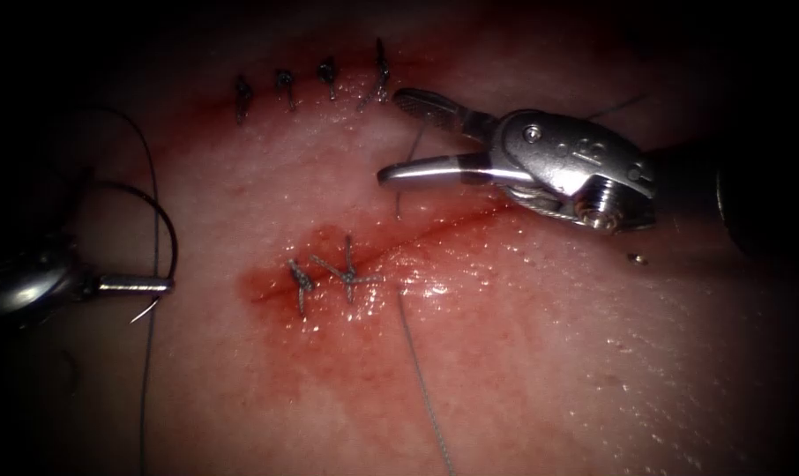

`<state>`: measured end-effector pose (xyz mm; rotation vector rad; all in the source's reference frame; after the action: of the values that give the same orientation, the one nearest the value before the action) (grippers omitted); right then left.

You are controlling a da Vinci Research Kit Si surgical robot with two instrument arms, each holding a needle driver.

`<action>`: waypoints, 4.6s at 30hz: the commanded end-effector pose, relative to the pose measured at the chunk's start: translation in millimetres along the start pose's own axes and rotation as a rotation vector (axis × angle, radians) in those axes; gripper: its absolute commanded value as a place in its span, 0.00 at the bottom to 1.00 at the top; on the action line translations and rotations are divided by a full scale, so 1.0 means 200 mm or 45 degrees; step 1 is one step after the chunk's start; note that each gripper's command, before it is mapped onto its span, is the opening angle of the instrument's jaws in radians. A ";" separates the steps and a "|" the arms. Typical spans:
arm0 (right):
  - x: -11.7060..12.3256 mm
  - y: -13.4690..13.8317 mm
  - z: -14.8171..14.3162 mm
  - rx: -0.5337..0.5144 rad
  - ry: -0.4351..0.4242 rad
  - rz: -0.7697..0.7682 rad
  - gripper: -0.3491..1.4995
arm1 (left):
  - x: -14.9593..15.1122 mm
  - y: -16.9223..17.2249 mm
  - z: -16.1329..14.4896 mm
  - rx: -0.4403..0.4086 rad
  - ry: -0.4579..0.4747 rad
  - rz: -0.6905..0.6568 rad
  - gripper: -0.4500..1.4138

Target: Wound Closure

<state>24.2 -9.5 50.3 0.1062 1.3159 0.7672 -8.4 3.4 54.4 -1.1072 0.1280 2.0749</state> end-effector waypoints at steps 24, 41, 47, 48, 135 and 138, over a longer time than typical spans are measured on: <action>0.022 -0.006 -0.047 -0.045 -0.067 -0.265 0.99 | 0.022 0.104 0.027 0.089 0.184 1.035 0.77; 0.016 -0.009 -0.041 -0.041 -0.051 -0.281 0.99 | -0.011 0.134 0.059 -0.241 0.198 1.495 0.85; 0.014 -0.008 -0.041 -0.044 -0.045 -0.286 0.99 | -0.006 0.150 0.052 -0.291 0.220 1.581 0.90; 0.014 -0.008 -0.041 -0.043 -0.048 -0.287 0.99 | -0.005 0.152 0.051 -0.291 0.220 1.602 0.90; -0.016 -0.040 0.010 0.565 0.024 -0.933 0.00 | 0.039 0.119 0.018 -0.166 0.360 1.648 0.86; -0.016 -0.034 0.010 0.550 0.021 -0.901 0.00 | 0.038 0.121 0.020 -0.175 0.379 1.645 0.86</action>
<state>28.3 -15.5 49.6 -0.0280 1.3886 -0.1173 -29.2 -7.0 44.6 -1.6466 1.1120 2.9865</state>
